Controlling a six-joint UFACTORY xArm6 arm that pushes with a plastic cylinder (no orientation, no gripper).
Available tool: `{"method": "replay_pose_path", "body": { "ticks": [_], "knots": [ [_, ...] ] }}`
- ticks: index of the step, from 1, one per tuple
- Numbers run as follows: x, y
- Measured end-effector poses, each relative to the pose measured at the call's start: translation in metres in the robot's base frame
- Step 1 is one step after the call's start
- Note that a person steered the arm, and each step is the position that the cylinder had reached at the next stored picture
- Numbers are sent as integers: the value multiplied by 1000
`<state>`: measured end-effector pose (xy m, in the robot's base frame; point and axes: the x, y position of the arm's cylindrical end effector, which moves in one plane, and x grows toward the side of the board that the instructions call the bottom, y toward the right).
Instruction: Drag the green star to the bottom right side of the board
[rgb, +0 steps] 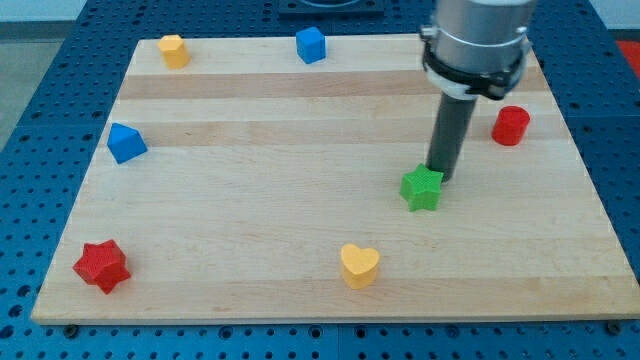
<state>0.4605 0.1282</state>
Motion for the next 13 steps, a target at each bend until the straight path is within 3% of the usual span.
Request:
{"method": "replay_pose_path", "body": {
  "ticks": [2, 3, 4, 7, 9, 11, 13],
  "knots": [
    [-56, -50],
    [-46, -106],
    [-15, -111],
    [30, 6],
    [28, -1],
    [73, 40],
    [32, 33]
  ]
}}
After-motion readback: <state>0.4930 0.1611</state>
